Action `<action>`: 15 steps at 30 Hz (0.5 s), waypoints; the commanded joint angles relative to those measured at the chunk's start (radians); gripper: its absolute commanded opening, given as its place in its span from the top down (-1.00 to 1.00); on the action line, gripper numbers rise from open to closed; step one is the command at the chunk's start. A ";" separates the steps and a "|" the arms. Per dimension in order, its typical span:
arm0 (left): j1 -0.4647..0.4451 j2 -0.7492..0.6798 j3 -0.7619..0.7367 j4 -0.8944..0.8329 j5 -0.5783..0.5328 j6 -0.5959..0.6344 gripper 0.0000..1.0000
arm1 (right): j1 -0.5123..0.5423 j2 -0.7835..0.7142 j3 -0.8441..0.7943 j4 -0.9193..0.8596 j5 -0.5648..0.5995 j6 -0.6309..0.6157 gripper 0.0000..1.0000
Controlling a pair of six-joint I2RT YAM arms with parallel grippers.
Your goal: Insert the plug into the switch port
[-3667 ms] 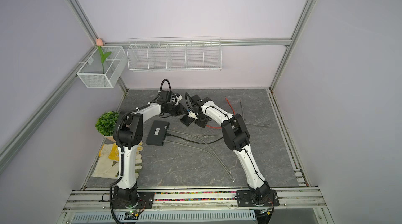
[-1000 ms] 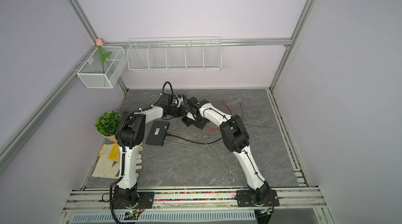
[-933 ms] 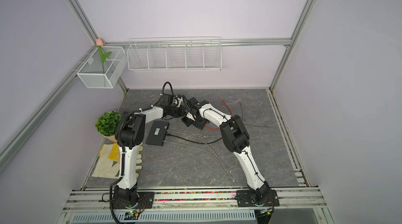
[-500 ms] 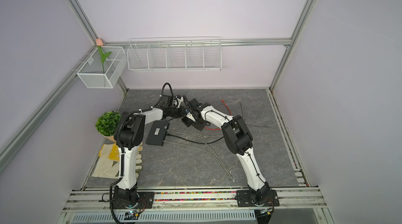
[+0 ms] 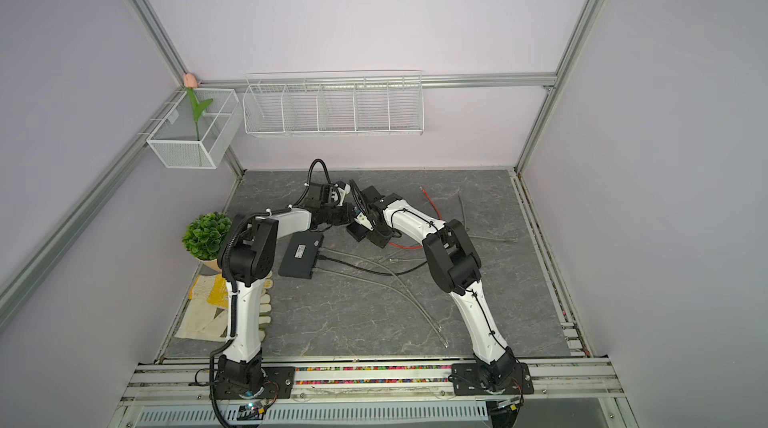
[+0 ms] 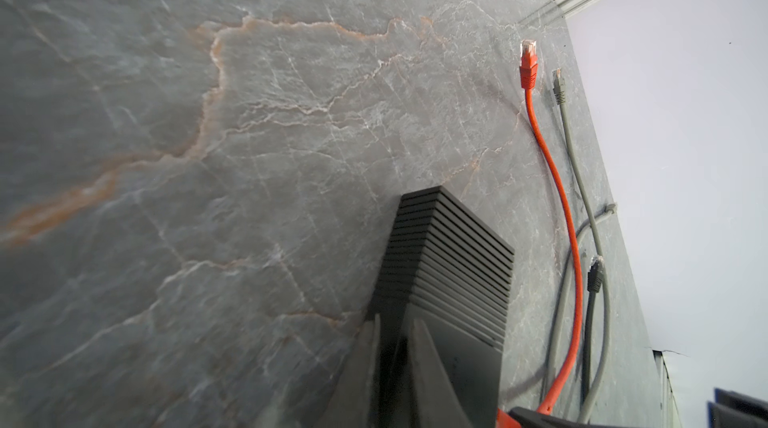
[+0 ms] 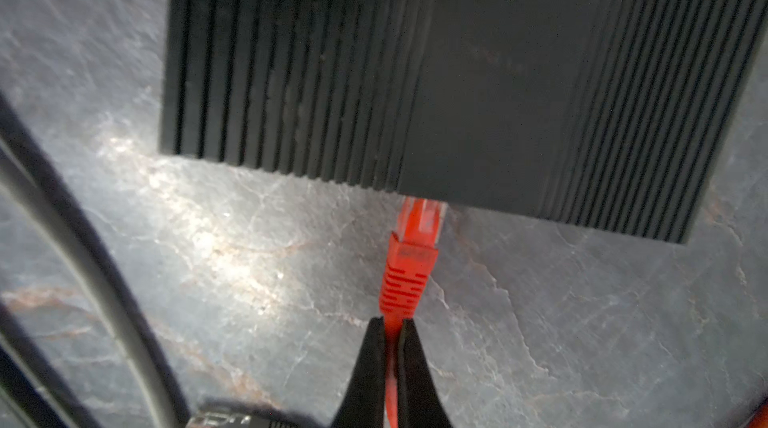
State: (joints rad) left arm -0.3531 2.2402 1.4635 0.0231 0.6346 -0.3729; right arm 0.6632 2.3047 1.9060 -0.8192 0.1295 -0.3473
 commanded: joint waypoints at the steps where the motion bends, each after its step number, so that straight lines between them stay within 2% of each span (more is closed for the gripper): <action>1: -0.078 0.054 -0.064 -0.136 0.102 -0.006 0.71 | 0.015 0.028 0.116 0.272 -0.091 0.012 0.86; 15: -0.083 0.055 -0.103 -0.086 0.123 -0.025 0.74 | 0.015 0.103 0.224 0.274 -0.059 0.028 0.87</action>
State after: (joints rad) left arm -0.3496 2.2402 1.4235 0.1165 0.6289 -0.3847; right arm 0.6586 2.3909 2.0445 -0.9234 0.1280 -0.3305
